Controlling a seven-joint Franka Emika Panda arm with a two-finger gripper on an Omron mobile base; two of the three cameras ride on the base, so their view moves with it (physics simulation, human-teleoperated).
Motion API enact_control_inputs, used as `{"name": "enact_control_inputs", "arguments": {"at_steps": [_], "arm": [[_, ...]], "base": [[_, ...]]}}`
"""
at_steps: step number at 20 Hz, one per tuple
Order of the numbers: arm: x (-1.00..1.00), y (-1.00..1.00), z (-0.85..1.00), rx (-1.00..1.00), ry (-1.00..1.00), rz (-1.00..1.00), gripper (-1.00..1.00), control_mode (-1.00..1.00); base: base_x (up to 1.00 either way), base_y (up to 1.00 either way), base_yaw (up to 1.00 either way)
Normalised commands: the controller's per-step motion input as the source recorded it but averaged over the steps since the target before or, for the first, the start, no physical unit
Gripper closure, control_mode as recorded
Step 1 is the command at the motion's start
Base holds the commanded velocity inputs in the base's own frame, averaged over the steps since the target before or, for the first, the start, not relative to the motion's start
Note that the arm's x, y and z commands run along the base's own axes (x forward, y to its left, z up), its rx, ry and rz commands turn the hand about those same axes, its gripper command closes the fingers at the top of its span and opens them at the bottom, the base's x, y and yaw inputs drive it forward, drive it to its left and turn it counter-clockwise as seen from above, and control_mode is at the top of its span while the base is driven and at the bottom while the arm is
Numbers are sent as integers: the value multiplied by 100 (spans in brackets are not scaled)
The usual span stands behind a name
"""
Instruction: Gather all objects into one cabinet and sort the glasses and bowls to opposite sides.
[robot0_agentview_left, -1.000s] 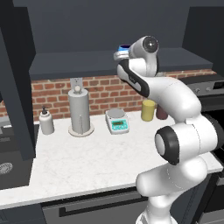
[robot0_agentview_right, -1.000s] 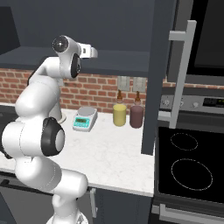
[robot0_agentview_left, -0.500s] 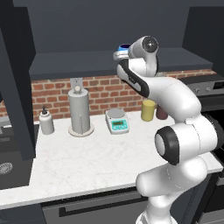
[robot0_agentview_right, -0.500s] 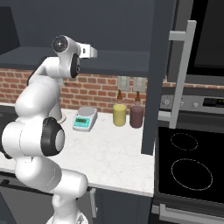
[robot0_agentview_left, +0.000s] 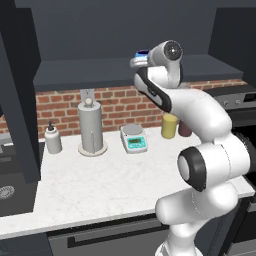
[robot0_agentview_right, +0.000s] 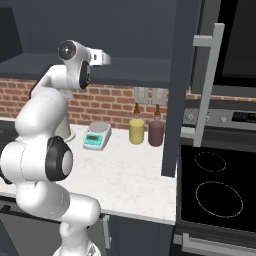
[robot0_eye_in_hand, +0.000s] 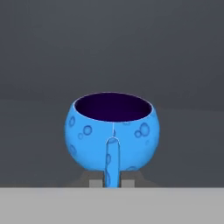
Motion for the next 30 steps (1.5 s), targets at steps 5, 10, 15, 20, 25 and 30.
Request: {"name": "enact_control_inputs", "arguments": {"at_steps": [5, 10, 15, 20, 25, 30], "arm": [[-39, -5, 23, 0, -16, 0, 100, -100], [-28, 0, 31, 0, -16, 0, 100, -100], [-31, 0, 32, 0, -15, 0, 100, -100], [-39, 0, 20, 0, -13, 0, 100, -100], [-32, 0, 6, 0, -6, 0, 100, -100], [0, 0, 0, 0, 0, 0, 100, -100]], "base": [[0, 0, 0], [0, 0, 0], [0, 0, 0], [0, 0, 0], [0, 0, 0], [0, 0, 0]]}}
